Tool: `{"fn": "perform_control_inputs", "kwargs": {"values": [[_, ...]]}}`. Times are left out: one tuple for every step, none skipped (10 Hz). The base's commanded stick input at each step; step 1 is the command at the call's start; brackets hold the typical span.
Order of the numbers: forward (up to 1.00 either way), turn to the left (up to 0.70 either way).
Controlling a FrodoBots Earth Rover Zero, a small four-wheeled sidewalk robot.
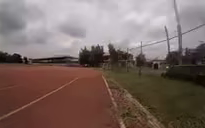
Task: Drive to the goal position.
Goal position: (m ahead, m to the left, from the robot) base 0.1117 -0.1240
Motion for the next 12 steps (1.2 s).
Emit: {"fn": "perform_control_inputs", "kwargs": {"values": [[0.70,0.00],[0.70,0.00],[0.70,0.00],[0.70,0.00],[0.70,0.00],[0.70,0.00],[0.70,0.00],[0.70,0.00],[0.70,0.00],[0.70,0.00],[0.70,0.00],[0.70,0.00]]}}
